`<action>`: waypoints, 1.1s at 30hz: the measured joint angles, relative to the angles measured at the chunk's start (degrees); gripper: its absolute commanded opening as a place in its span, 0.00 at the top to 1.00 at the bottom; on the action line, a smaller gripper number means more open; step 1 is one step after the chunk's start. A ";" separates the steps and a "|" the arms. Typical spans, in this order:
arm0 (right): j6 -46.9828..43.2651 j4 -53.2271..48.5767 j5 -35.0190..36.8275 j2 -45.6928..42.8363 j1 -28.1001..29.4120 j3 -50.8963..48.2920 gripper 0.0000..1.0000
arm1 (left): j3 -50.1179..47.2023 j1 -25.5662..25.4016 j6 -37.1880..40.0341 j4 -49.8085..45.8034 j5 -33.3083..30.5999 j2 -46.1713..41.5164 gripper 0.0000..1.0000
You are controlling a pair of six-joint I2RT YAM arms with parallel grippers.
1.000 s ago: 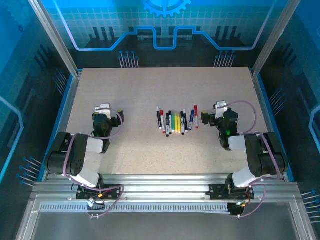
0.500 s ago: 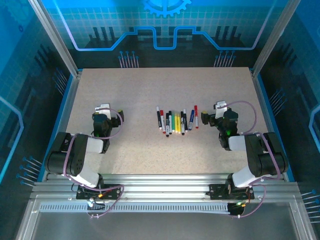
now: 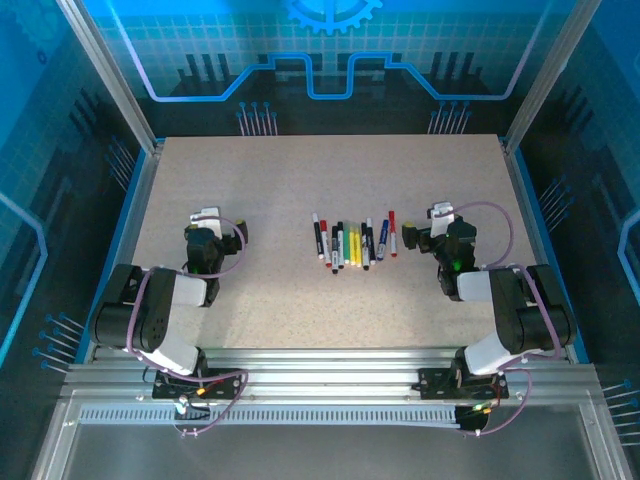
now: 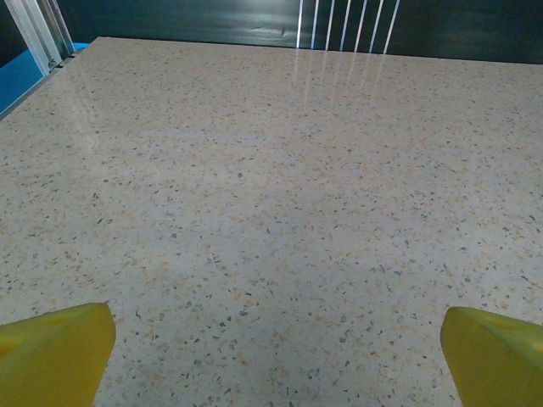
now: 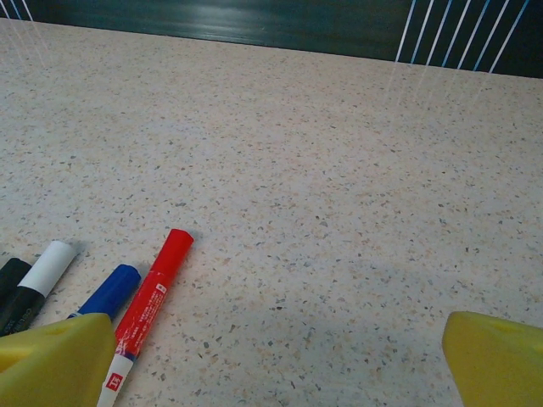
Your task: Open the pen caps
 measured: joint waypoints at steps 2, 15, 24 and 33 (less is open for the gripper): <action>0.00 0.00 -0.26 0.00 -0.09 0.00 0.00 | 0.00 0.00 0.00 -0.09 0.02 0.00 0.01; -0.15 -12.68 8.00 -7.67 3.06 3.15 0.00 | 2.45 -1.92 0.20 -8.37 -4.44 -3.43 0.01; 11.85 -40.68 21.86 -11.15 10.62 23.47 0.00 | 22.84 -4.24 -10.12 -36.57 -9.49 -13.68 0.01; 17.25 -56.11 30.42 -9.55 22.29 32.35 0.00 | 31.21 -12.17 -17.40 -52.19 -8.66 -11.52 0.00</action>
